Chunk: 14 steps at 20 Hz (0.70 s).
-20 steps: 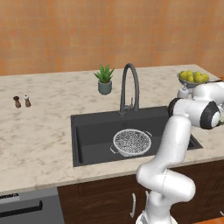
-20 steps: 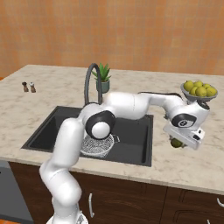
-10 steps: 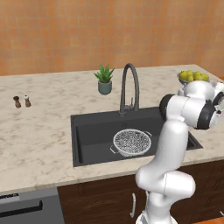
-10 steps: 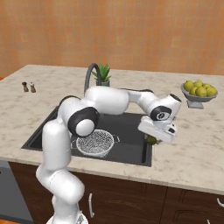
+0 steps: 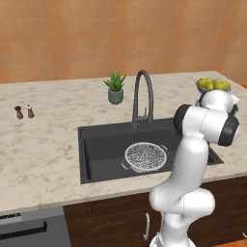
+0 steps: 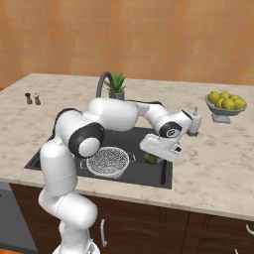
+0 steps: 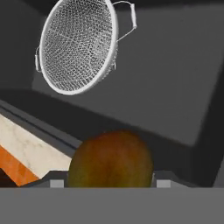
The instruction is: Put the colander in the sink, put the mango in the colander, and turn on the sink faucet and pour water over the colander.
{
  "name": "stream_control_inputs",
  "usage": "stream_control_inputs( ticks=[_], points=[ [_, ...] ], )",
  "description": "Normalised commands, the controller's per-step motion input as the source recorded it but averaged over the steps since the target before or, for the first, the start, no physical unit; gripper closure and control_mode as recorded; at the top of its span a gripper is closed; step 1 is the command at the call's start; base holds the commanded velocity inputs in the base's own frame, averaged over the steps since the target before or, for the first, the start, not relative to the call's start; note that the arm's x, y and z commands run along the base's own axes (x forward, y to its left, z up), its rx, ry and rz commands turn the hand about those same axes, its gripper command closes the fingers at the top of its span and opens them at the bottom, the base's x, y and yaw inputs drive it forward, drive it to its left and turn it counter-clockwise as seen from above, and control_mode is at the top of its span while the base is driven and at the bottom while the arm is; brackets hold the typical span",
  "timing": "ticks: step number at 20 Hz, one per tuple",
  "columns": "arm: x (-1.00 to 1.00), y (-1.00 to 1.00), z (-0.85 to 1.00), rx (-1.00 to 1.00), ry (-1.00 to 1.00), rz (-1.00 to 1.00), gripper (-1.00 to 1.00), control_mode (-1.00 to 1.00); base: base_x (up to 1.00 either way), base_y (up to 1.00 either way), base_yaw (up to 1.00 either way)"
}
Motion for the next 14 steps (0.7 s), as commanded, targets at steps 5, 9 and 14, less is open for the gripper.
stream_control_inputs(
  ticks=[5,9,14],
  points=[
    [0.12,0.53,0.0,0.22,-0.2,0.22,1.0,-1.0,0.0,0.0,0.0],
    [0.08,0.67,-0.23,0.08,-0.08,0.18,1.0,-1.0,0.0,0.0,0.0],
    [0.0,0.67,-0.1,0.0,-0.01,0.02,1.0,-1.0,0.0,0.0,0.0]
  ],
)
